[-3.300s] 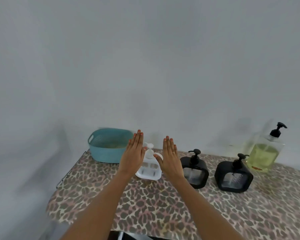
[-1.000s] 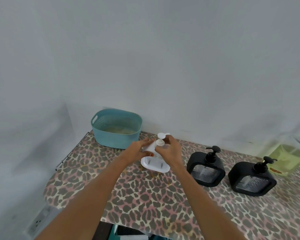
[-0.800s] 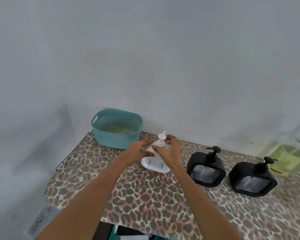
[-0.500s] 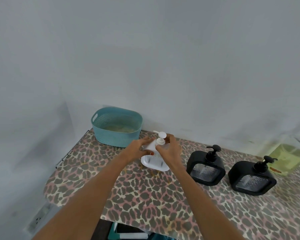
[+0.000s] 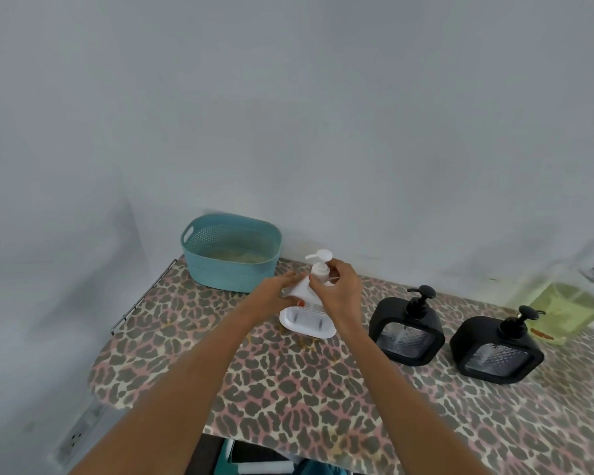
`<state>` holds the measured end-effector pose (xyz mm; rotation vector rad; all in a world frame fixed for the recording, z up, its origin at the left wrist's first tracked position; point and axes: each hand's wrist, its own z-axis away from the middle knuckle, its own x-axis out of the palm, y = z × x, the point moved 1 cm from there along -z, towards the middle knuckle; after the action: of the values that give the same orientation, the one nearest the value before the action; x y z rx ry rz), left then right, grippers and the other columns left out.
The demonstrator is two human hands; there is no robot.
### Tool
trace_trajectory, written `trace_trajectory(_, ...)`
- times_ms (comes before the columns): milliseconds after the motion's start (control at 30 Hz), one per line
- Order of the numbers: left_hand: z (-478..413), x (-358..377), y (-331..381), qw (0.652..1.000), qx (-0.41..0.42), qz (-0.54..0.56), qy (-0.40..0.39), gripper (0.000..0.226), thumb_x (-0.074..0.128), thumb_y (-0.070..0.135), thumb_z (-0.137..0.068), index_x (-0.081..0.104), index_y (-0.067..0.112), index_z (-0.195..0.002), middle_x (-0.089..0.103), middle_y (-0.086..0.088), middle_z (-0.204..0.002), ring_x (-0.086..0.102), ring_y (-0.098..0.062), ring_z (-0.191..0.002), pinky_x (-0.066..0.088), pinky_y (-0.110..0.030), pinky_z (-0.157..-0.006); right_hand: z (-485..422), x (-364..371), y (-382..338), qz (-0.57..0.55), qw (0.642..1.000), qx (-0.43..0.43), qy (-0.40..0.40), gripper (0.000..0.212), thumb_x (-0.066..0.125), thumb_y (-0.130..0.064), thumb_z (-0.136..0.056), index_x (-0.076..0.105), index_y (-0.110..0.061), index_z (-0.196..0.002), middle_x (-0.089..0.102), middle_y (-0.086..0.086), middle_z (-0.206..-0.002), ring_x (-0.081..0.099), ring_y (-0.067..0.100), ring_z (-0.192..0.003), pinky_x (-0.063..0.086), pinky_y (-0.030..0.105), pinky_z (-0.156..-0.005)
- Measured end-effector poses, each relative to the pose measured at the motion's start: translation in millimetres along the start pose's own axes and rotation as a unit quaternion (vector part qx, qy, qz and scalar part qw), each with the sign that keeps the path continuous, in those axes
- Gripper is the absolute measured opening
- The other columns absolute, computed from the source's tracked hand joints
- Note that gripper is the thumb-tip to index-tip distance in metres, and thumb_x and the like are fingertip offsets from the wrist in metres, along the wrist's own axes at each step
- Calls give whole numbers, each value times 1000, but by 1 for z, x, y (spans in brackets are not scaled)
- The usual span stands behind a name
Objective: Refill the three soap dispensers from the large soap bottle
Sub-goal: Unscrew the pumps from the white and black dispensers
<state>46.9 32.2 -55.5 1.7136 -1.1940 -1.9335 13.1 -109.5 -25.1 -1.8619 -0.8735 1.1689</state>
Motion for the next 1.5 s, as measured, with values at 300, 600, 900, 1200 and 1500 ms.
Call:
trace_trajectory(300,-1,-2,4,997,-6,-68,-21,64,63,19,-84,32,16,-139,32,-5,-148,35,-22,-133,27,-30,-108,-13,-22,-24,-4,999,-28,40,35,70,-14,-76,61,-6,-110,57,-1,-92,52,11,-79,36,2,-64)
trace_trajectory(600,1,-5,12,996,-25,-73,-41,61,61,18,-85,32,13,-139,43,-11,-141,46,-25,-124,33,-30,-101,-14,-48,-50,-37,996,-45,69,36,71,-17,-77,61,-8,-110,59,-1,-93,53,5,-76,40,-1,-66)
trace_trajectory(900,5,-8,20,996,-22,-71,-45,61,60,15,-86,30,11,-140,50,-13,-135,51,-25,-117,35,-22,-93,31,-49,-48,-26,999,17,31,17,73,-29,-75,62,-21,-86,61,-10,-70,57,4,-65,49,20,-62)
trace_trajectory(1200,5,-9,17,998,-30,-41,-30,62,63,18,-83,35,15,-138,40,-9,-143,42,-24,-128,32,-31,-104,86,-6,27,21,988,134,-72,28,71,-27,-78,63,-5,-64,57,3,-56,45,6,-46,33,12,-42)
trace_trajectory(1500,5,-9,15,997,-31,-68,-37,62,61,20,-85,32,17,-139,38,-7,-144,44,-24,-126,35,-33,-103,94,20,53,99,966,189,-145,42,71,-28,-78,45,-15,-47,46,-5,-43,40,3,-30,26,10,-32)
